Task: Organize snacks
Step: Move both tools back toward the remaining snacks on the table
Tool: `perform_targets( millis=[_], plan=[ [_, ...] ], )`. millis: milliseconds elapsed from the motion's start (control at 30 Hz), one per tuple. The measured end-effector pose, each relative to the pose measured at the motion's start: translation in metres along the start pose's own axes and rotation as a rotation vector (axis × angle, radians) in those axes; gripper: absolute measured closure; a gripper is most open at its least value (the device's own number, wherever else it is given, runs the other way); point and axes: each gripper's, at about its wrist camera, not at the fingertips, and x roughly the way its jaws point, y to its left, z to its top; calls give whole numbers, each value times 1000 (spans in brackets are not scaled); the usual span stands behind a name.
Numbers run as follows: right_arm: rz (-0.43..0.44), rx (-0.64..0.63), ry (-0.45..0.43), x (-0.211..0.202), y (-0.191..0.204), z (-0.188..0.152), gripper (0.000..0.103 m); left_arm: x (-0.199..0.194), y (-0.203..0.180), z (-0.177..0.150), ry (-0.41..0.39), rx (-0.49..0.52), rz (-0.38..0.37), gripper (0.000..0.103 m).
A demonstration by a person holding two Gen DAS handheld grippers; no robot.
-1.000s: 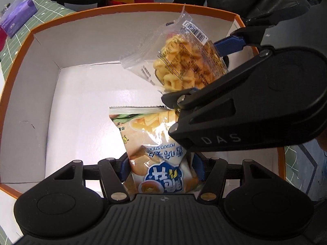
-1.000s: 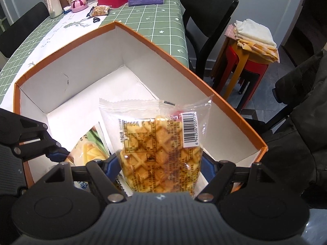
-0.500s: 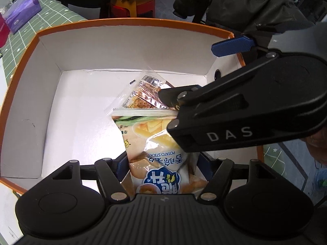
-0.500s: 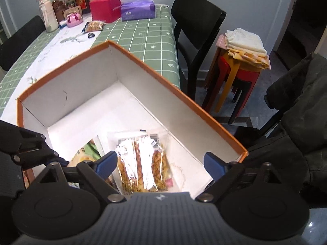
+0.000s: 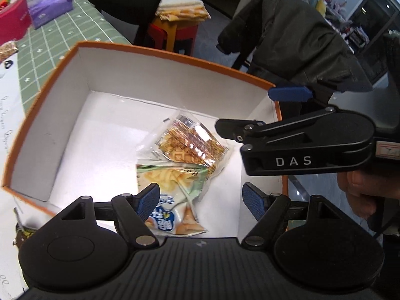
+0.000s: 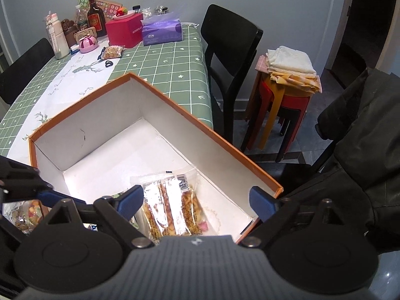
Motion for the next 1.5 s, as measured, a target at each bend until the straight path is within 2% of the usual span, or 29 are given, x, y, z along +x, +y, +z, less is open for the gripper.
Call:
perform_targets(
  millis=[133,300,533,667,867,1167,1333,1500],
  plan=[
    [2,-8,-17,-7,4,-1,14,-24,4,-10,-59,-17,43,15],
    [14,-28,-49,-19,13,-5,14,-53,16,-33,-140,-71,55,15],
    [33,-111,-82,-37,41,-11,14,-88,33,-78,-218,-120,166,15],
    [43,-173,-95,-49,56,-20,14,-99,50,-111,-254,-191,191,15],
    [59,-242,-118,-65,72,-34,14,-105,68,-166,-295,-280,221,15],
    [109,-312,-137,-73,94,-56,14,-110,84,-238,-313,-391,243,15],
    [130,-366,-134,-74,111,-64,14,-106,97,-267,-323,-461,264,15],
    [179,-424,-127,-74,133,-74,14,-99,105,-278,-337,-504,248,15]
  ],
)
